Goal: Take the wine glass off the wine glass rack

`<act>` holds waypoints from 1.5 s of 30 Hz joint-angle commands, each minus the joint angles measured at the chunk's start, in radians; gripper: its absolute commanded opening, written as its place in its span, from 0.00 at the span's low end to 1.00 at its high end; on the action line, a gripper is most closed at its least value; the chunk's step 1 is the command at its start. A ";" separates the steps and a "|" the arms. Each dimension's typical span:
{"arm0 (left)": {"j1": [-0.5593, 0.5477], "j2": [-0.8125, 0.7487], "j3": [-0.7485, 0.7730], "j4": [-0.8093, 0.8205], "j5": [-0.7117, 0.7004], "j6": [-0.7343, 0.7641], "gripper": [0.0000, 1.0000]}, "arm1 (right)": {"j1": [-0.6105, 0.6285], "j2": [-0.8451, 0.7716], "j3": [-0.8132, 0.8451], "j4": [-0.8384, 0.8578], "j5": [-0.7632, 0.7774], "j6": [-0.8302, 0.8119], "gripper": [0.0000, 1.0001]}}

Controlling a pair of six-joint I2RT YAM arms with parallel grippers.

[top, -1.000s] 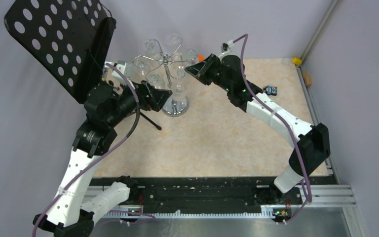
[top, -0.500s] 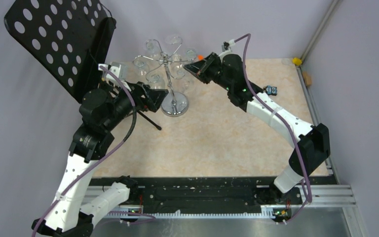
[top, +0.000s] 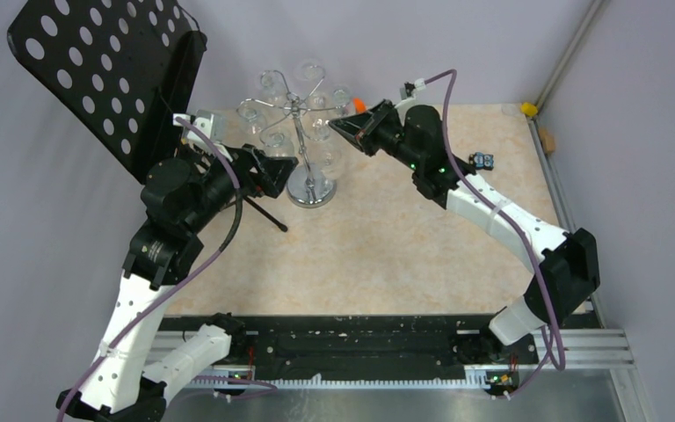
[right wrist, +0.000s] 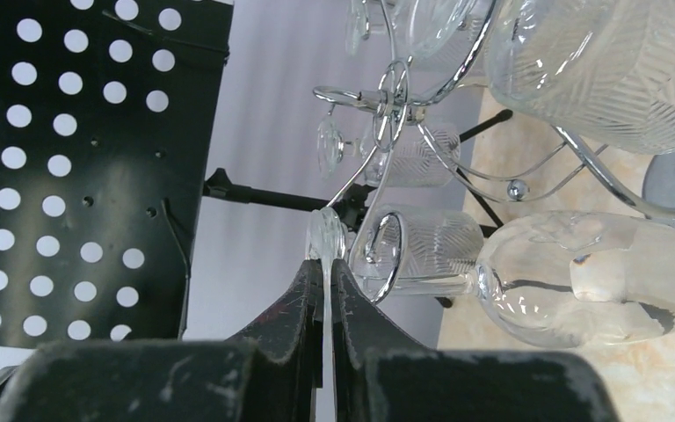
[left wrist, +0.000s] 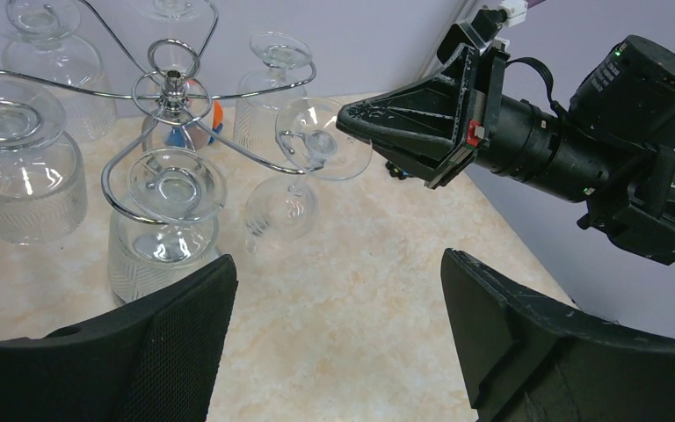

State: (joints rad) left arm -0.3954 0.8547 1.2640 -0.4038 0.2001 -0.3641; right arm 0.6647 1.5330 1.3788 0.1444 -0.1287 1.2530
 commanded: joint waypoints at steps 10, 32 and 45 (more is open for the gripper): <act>-0.005 -0.004 -0.011 0.056 -0.022 0.005 0.89 | 0.026 0.017 0.049 0.137 -0.088 0.059 0.00; -0.005 -0.012 -0.007 0.044 -0.019 0.021 0.89 | 0.039 0.121 0.162 0.146 0.063 0.031 0.00; -0.005 -0.007 -0.004 0.033 0.018 0.031 0.90 | 0.033 -0.028 0.034 0.129 0.270 0.090 0.00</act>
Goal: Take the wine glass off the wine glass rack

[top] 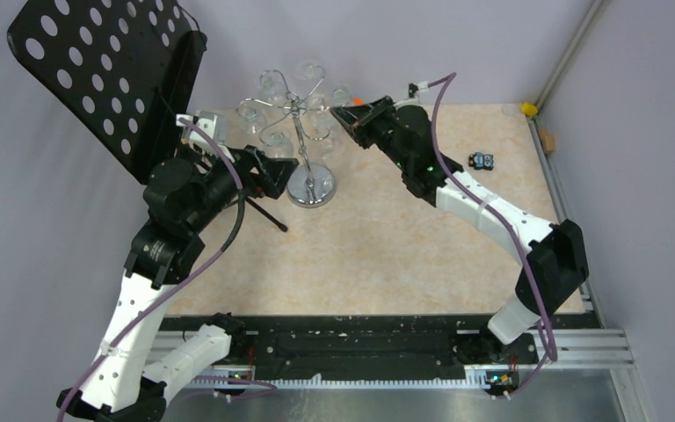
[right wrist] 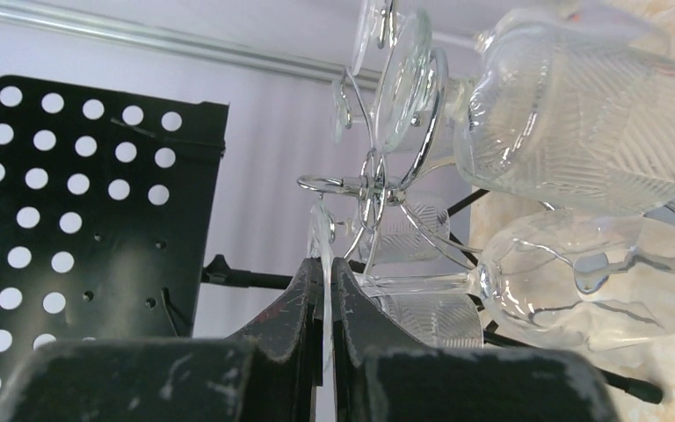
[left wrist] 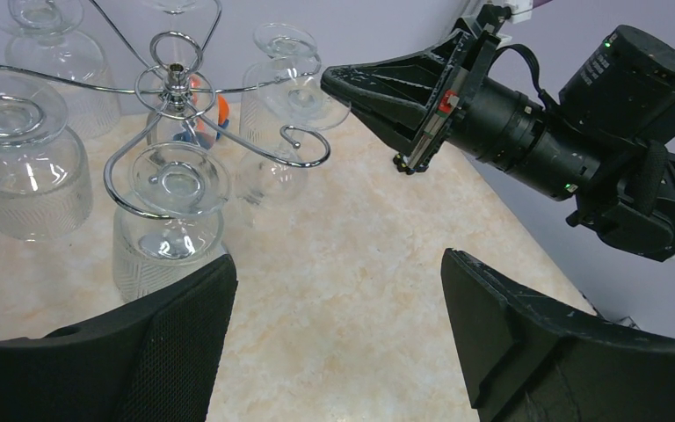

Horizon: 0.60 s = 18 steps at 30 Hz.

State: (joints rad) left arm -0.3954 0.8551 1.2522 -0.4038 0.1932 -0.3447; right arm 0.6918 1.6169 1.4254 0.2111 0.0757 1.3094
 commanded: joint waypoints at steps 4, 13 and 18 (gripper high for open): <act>-0.005 0.004 0.011 0.035 0.076 0.019 0.90 | 0.006 -0.189 -0.071 0.040 0.068 0.044 0.00; -0.046 0.064 -0.013 0.173 0.329 0.019 0.90 | 0.006 -0.400 -0.196 -0.077 0.044 0.030 0.00; -0.130 0.111 -0.031 0.272 0.461 0.176 0.90 | 0.006 -0.552 -0.270 -0.130 0.012 0.030 0.00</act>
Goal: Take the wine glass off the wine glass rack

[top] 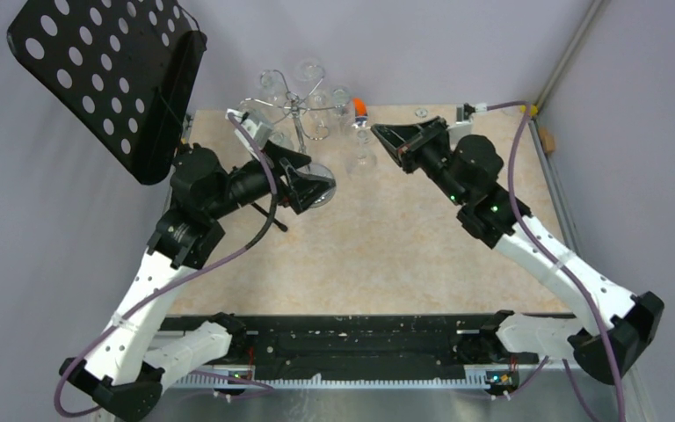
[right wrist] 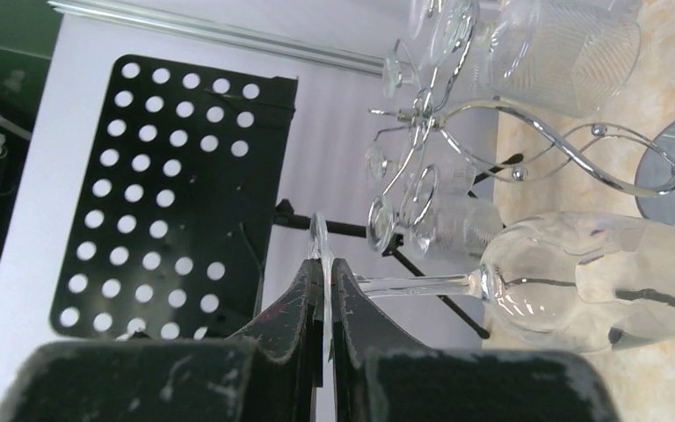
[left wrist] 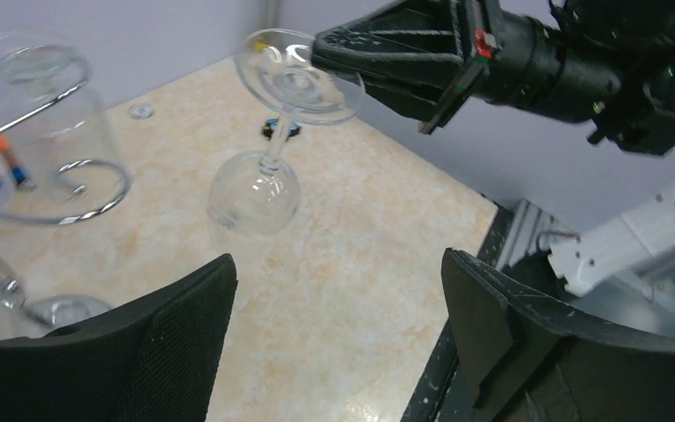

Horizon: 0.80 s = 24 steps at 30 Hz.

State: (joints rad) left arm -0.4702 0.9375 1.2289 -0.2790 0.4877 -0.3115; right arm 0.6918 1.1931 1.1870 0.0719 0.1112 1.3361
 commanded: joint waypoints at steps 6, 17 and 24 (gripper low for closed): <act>-0.128 0.062 -0.043 0.254 0.322 0.474 0.88 | 0.008 -0.254 -0.101 0.022 -0.086 0.050 0.00; -0.158 0.220 0.016 0.535 0.409 0.277 0.72 | 0.010 -0.298 -0.118 0.057 -0.194 0.079 0.00; -0.158 0.288 0.073 0.530 0.415 0.250 0.51 | 0.009 -0.272 -0.118 0.097 -0.242 0.107 0.00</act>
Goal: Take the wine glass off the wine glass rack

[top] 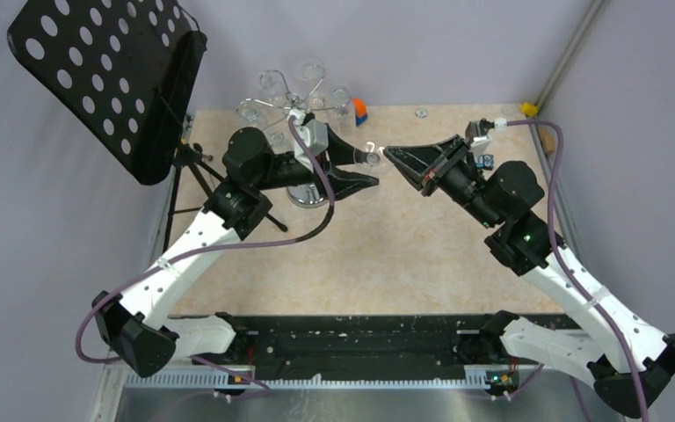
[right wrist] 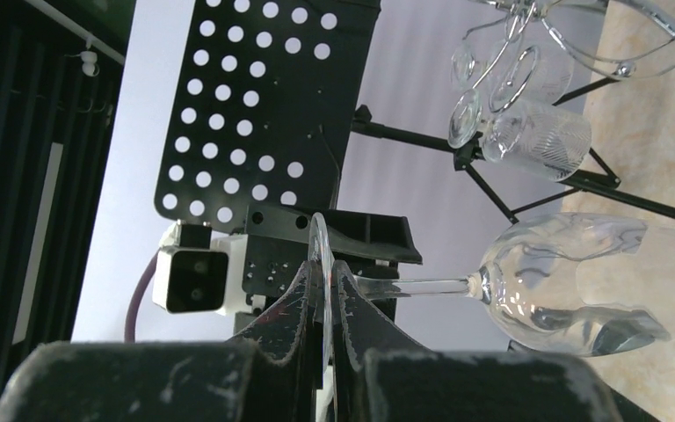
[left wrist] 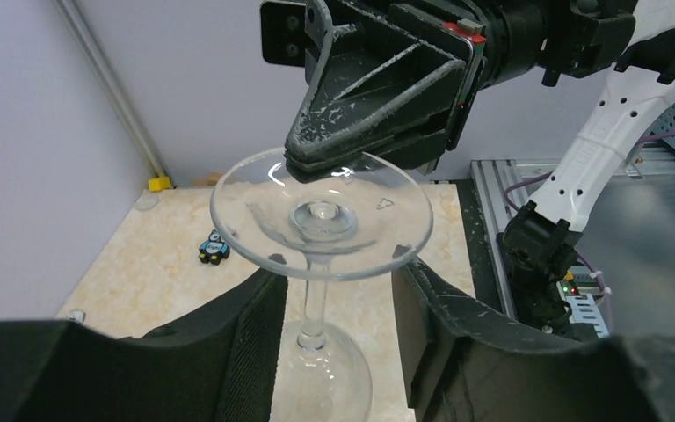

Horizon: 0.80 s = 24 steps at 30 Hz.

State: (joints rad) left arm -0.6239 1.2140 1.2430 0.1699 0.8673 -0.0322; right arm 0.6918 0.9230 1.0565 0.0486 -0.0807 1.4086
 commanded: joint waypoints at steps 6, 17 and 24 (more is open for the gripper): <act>-0.006 0.029 0.066 0.048 0.072 -0.009 0.34 | 0.009 0.006 0.016 0.126 -0.064 0.046 0.00; -0.005 0.053 0.094 -0.047 0.142 0.058 0.14 | 0.009 0.012 0.015 0.143 -0.077 0.068 0.00; -0.005 0.045 0.075 -0.068 0.150 0.075 0.22 | 0.009 0.005 0.005 0.163 -0.072 0.086 0.00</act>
State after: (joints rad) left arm -0.6224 1.2659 1.3056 0.1268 0.9646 0.0288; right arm 0.6918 0.9382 1.0534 0.0814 -0.1558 1.4628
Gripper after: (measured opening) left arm 0.144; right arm 0.022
